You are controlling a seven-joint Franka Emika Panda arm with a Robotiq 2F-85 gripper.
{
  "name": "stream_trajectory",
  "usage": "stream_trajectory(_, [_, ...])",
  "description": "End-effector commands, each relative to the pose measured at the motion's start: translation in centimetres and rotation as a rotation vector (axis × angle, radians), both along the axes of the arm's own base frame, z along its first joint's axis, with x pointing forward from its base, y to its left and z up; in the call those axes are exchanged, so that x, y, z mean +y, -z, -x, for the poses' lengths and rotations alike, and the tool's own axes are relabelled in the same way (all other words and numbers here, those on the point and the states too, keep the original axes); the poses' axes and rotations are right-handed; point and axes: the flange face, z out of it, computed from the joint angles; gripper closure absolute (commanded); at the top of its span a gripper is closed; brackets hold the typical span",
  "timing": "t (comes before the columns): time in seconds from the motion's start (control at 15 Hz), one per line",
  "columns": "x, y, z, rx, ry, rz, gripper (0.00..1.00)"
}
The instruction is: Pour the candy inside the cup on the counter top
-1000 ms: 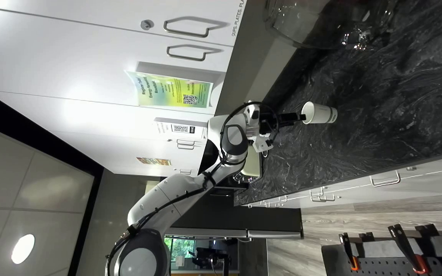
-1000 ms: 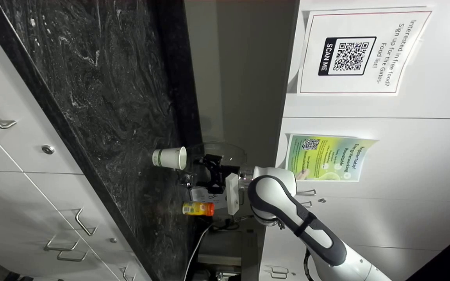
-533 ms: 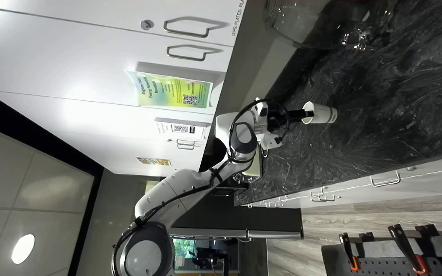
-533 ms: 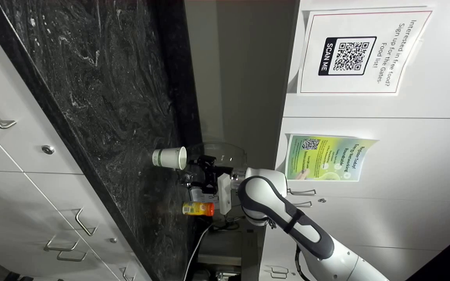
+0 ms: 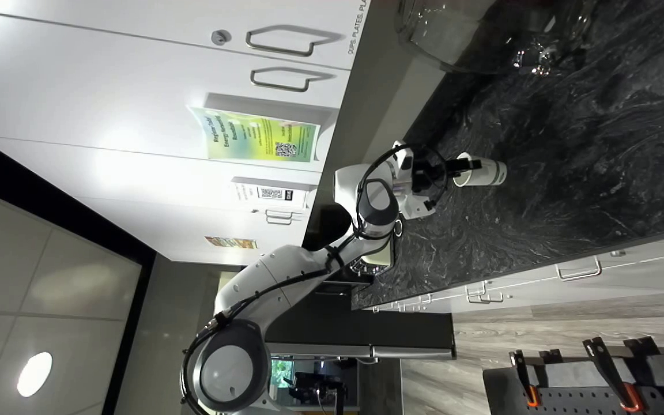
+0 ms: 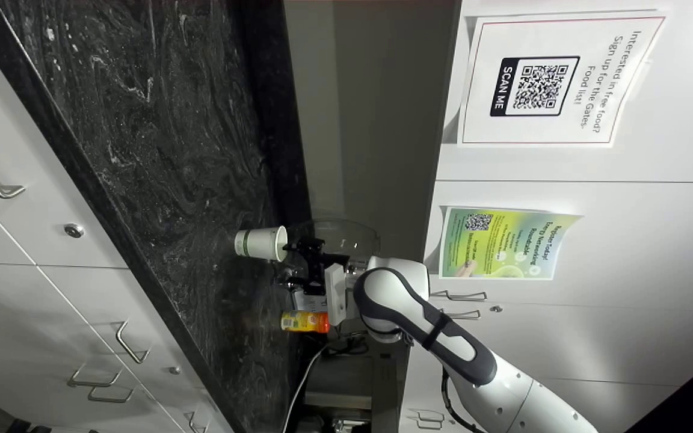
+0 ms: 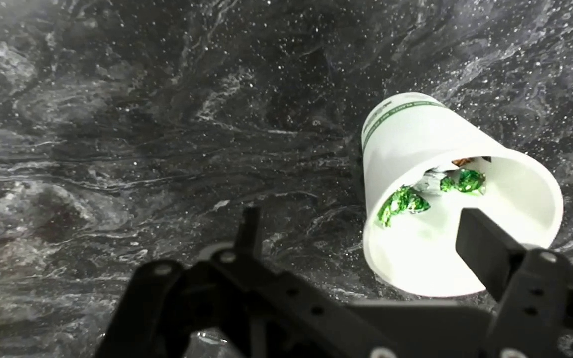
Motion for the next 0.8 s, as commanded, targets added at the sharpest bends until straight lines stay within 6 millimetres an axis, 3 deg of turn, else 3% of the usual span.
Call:
stream_trajectory(0.0, [-0.3,0.4,-1.3,-0.016,0.034,0.003,0.0])
stream_trajectory(0.2, [-0.8,1.0,-2.0,-0.009,0.052,0.007,0.0])
stream_trajectory(0.27, [-0.9,1.2,-2.1,-0.006,0.058,0.009,0.21])
stream_trajectory(0.73, [-1.5,2.3,-2.7,0.007,0.082,0.012,0.73])
